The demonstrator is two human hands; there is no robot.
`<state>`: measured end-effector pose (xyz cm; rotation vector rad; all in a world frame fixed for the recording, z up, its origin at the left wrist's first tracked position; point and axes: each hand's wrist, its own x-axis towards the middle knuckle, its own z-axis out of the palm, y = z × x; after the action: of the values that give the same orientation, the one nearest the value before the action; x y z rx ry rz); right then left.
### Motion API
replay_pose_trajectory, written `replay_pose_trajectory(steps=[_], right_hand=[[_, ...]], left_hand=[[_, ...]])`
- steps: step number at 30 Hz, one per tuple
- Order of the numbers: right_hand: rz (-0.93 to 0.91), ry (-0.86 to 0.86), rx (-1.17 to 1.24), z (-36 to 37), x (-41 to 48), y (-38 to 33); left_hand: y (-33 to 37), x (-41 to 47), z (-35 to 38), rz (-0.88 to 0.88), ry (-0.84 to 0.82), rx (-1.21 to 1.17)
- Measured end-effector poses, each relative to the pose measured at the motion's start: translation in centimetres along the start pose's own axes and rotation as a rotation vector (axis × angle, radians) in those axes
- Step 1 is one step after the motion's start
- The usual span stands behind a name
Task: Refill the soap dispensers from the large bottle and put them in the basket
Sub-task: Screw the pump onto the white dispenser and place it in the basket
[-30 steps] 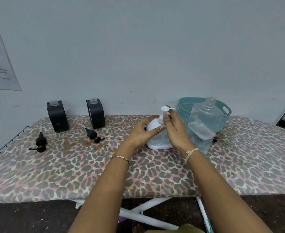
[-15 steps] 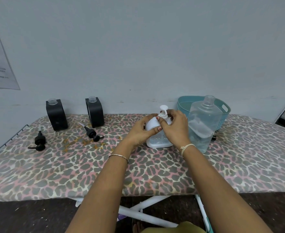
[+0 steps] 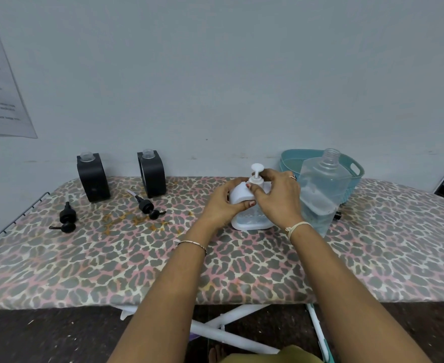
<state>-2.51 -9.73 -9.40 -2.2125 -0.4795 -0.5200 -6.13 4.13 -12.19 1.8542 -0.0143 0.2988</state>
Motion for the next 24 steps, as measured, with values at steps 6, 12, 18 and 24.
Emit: replay_pose_trajectory(steps=[6,12,18,24], right_hand=[[0.016,0.090,-0.078,1.0,-0.3,-0.1],[0.037,0.132,-0.142,1.5,-0.5,-0.3],[0.014,0.033,0.031,0.9,-0.6,0.5],[-0.035,-0.060,0.314,-1.4,-2.2,1.2]], left_hand=[[-0.2,-0.2,0.7,0.056,0.079,0.058],[-0.3,-0.1,0.8,0.055,0.104,0.082],[0.1,0.3,0.3,-0.004,0.057,0.079],[2.8,-1.4,-1.4,0.018,-0.135,0.016]])
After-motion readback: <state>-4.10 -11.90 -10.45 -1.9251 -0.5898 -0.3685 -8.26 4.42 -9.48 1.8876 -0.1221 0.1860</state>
